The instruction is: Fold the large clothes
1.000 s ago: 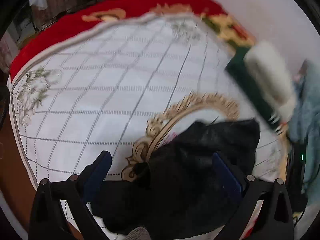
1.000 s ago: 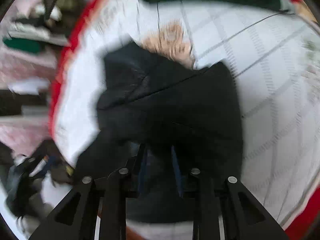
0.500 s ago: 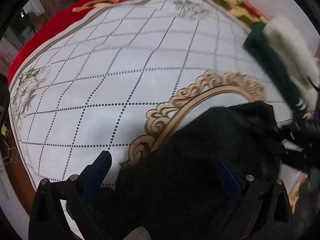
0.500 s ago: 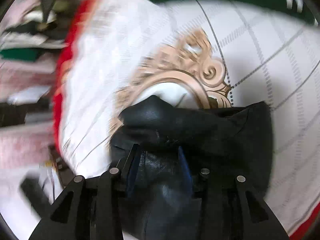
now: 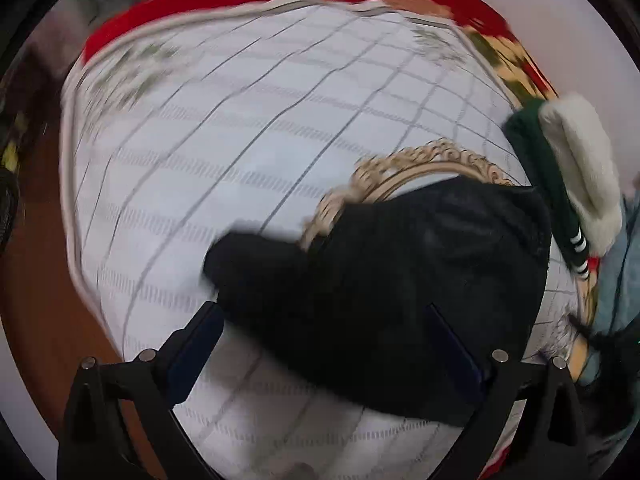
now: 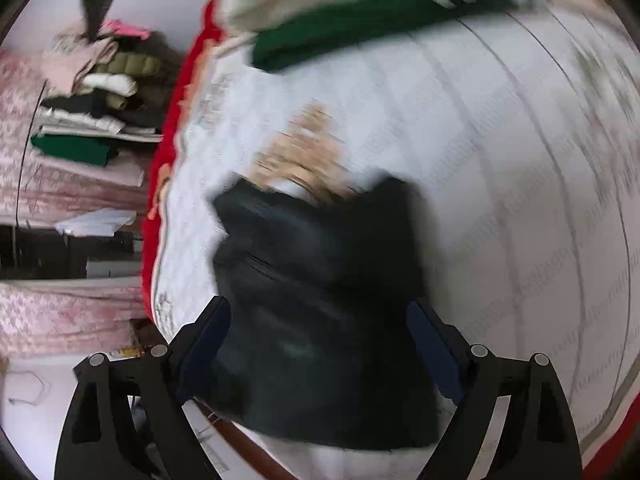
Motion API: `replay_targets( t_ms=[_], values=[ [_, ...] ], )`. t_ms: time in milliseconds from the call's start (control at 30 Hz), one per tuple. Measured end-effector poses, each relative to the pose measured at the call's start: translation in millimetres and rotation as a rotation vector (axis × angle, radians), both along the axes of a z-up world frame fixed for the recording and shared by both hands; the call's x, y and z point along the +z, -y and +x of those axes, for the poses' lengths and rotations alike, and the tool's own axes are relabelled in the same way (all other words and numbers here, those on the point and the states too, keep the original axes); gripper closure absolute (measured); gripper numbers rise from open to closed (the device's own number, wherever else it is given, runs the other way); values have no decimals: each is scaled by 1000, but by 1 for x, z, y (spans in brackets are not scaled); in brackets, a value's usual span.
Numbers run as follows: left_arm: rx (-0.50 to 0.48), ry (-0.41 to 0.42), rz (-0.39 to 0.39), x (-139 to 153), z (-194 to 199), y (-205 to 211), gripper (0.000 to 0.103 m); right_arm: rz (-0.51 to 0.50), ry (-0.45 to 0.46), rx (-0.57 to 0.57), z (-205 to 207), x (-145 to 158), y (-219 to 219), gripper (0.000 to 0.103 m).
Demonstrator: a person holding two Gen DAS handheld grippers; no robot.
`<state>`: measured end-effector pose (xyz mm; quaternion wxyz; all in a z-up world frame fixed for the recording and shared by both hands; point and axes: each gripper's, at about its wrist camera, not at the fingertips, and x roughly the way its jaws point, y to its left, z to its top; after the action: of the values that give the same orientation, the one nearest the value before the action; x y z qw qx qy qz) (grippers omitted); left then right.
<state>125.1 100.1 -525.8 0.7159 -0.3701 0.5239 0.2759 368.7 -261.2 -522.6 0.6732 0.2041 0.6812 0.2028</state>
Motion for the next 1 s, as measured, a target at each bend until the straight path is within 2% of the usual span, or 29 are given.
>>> replay_targets(
  t_ms=[67, 133, 200, 267, 300, 333, 367, 400, 433, 500, 567, 600, 633, 700, 767, 833, 900, 933, 1000],
  values=[
    [47, 4, -70, -15, -8, 5, 1, 66, -83, -59, -11, -33, 27, 12],
    [94, 25, -146, -36, -10, 6, 1, 162, -185, -66, -17, -75, 33, 14],
    [133, 72, -189, -50, -5, 4, 2, 256, -187, -27, -17, -97, 25, 17],
    [162, 126, -200, -57, -1, -1, 2, 307, -177, 4, -11, -104, 12, 26],
    [175, 154, -192, -59, 1, -4, 7, 311, -183, 19, -8, -105, 6, 26],
    [183, 183, -187, -61, 3, -6, 29, 323, -188, 32, -6, -105, 1, 30],
    [192, 204, -192, -64, 4, -10, 40, 346, -205, 42, -4, -105, -2, 35],
    [202, 210, -191, -66, 5, -13, 47, 378, -226, 46, -3, -104, -3, 38],
    [208, 218, -189, -67, 4, -16, 52, 419, -241, 54, -2, -107, -10, 41],
    [219, 226, -192, -70, 3, -23, 56, 607, -290, 71, -2, -103, -9, 42],
    [220, 237, -214, -73, -1, -27, 57, 699, -315, 80, -2, -109, -9, 42],
    [216, 243, -223, -75, -2, -28, 57, 666, -303, 83, -2, -113, -11, 40],
    [203, 250, -221, -76, -1, -28, 57, 603, -298, 76, -2, -122, -13, 31],
    [169, 244, -207, -75, 3, -22, 57, 524, -314, 69, -1, -140, -20, 32],
    [166, 245, -211, -76, 3, -24, 56, 530, -307, 93, 1, -141, -37, 29],
    [166, 249, -208, -75, 3, -25, 57, 484, -292, 142, 1, -135, -59, 29],
    [155, 251, -164, -68, 4, -28, 59, 455, -271, 150, -7, -125, -63, 43],
    [155, 261, -165, -64, 4, -31, 61, 481, -284, 118, -9, -125, -68, 53],
    [150, 270, -160, -55, 6, -36, 64, 484, -266, 109, -12, -112, -68, 57]
  ],
)
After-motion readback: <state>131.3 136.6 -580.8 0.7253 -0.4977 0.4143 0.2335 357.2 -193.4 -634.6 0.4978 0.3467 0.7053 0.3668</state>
